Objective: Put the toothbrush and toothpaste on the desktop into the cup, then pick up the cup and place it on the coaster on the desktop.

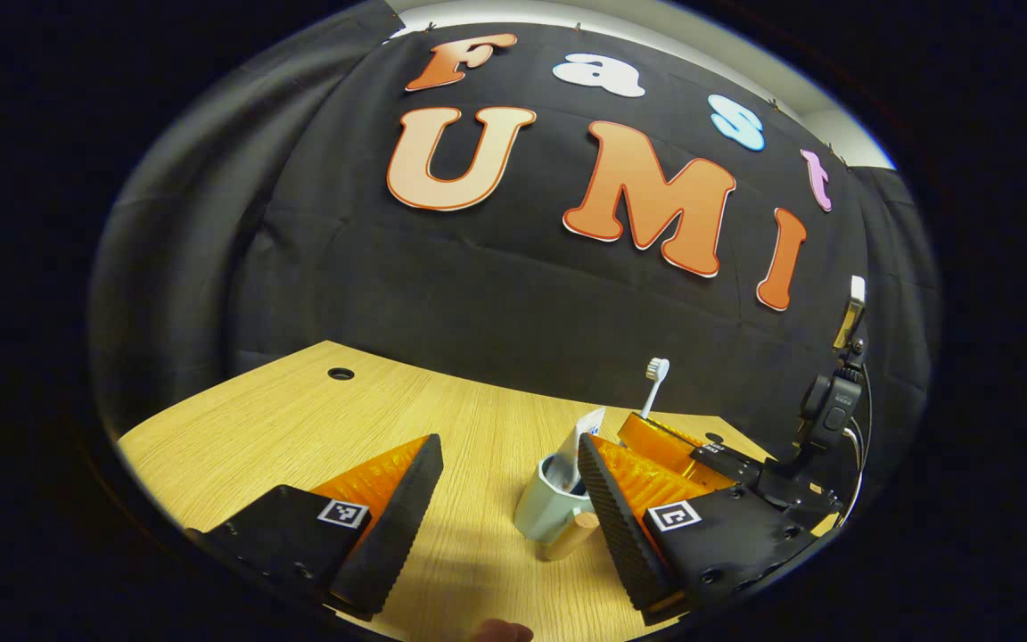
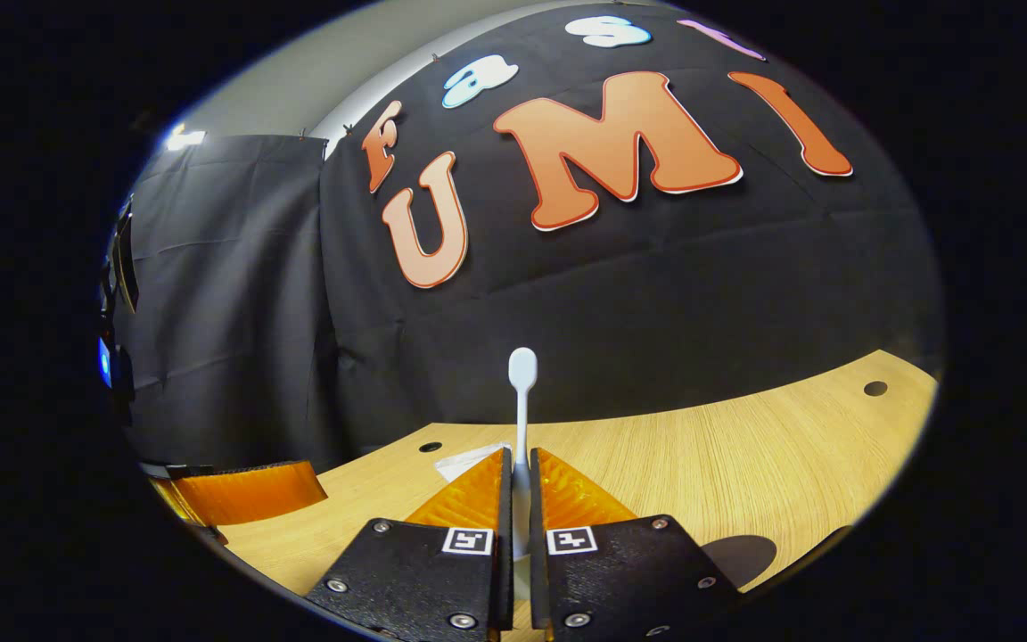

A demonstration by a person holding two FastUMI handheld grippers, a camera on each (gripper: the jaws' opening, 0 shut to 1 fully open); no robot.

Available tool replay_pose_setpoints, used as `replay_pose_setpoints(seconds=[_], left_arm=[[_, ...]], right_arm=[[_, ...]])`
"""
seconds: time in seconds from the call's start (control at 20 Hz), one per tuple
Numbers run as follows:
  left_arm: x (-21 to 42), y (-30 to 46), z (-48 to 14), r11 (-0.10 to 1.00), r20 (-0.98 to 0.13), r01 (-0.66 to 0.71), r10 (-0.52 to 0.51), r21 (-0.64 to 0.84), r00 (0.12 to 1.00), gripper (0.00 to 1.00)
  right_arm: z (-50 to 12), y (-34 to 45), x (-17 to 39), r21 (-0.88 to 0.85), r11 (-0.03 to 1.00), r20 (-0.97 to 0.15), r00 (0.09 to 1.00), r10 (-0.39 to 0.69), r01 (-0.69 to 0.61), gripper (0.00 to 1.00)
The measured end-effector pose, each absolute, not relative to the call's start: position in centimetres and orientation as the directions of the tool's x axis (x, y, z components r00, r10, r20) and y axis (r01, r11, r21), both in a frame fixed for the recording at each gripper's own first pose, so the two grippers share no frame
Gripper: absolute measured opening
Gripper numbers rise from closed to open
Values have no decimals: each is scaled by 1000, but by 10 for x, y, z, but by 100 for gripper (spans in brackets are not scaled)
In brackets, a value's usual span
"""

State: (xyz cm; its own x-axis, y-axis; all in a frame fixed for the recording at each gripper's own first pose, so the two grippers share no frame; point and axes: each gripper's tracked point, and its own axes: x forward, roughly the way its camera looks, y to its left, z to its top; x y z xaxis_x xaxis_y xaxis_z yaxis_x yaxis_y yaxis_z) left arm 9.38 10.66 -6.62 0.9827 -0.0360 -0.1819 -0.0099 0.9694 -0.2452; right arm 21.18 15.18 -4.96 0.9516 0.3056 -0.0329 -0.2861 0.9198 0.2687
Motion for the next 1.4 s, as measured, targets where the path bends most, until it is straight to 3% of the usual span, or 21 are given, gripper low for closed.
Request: replay_pose_setpoints(seconds=[0.2, 0.45, 0.5, 0.7, 0.95, 1.15, 1.4], left_arm=[[92, 91, -64, 974, -211, 33, -81, -223, 974, 98], [100, 73, -64, 957, -274, 84, -162, -278, 948, 98], [102, 71, -62, 956, -292, 86, -170, -281, 941, 98], [107, 56, -63, 942, -379, 134, -251, -309, 891, 98], [110, 32, -89, 937, -568, 198, -333, -287, 753, 98], [112, 23, -106, 930, -735, 195, -366, -312, 570, 98], [115, 21, -136, 945, -860, 178, -323, -273, 394, 100]], right_arm=[[-51, 152, 195, 259, 915, -68, 939, 337, -310, 10], [-31, 139, 170, 227, 918, -43, 938, 343, -325, 27], [-23, 133, 164, 215, 921, -27, 940, 339, -326, 46], [4, 107, 141, 203, 924, 16, 944, 328, -325, 69], [17, 61, 116, 155, 948, 22, 960, 280, -280, 93], [15, 37, 101, 156, 958, -10, 970, 243, -239, 97], [13, 13, 89, 102, 972, -28, 976, 214, -210, 97]])
